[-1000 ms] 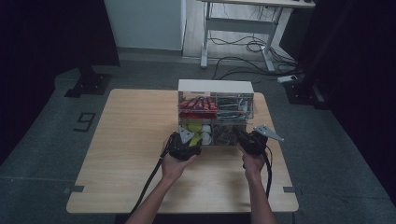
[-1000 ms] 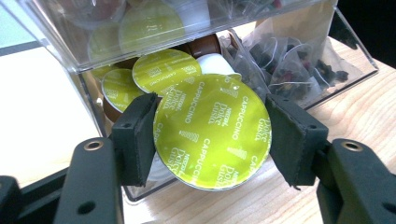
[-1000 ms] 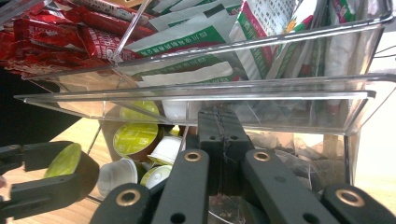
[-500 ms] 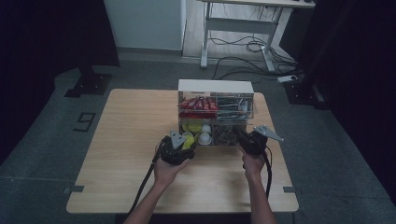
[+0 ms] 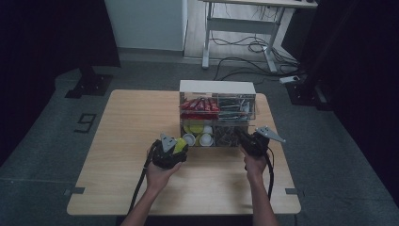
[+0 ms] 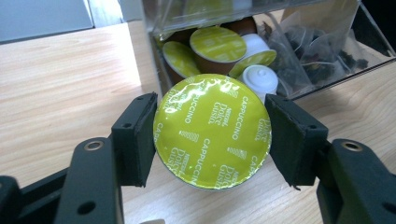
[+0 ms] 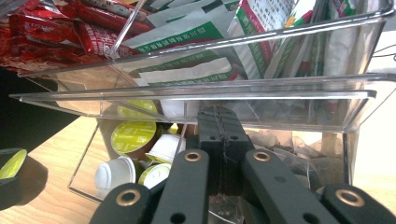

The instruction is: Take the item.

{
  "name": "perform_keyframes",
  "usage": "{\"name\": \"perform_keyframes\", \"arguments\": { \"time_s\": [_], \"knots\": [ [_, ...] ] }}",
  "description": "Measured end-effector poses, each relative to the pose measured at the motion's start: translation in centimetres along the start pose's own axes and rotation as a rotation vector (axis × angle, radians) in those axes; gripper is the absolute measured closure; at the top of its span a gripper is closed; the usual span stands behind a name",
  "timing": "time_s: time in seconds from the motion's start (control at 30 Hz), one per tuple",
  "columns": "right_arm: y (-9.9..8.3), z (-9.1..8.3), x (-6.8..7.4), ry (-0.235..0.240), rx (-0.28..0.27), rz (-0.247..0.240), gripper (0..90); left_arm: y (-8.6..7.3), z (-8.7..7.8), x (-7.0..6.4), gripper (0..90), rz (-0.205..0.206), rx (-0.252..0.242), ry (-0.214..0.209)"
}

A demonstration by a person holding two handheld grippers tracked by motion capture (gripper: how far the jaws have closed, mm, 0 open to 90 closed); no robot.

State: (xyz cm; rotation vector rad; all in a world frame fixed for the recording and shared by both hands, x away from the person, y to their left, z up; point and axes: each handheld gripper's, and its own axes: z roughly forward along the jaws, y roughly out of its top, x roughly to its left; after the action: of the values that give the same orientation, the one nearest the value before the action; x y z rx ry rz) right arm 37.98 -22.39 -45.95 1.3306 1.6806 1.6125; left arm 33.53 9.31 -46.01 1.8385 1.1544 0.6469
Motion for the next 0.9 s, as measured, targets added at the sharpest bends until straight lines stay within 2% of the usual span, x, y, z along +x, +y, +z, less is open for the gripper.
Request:
{"name": "perform_keyframes", "arguments": {
  "time_s": [0.33,0.9],
  "knots": [
    [-0.1,0.1,-0.1,-0.003,0.002,0.002,89.5,-1.3,-1.2,1.5,37.9,-0.012,0.016,0.021],
    [-0.4,0.3,-0.1,-0.007,0.017,0.000,89.5,-4.9,-1.9,4.5,37.9,-0.056,0.083,0.063]
  ]
}}
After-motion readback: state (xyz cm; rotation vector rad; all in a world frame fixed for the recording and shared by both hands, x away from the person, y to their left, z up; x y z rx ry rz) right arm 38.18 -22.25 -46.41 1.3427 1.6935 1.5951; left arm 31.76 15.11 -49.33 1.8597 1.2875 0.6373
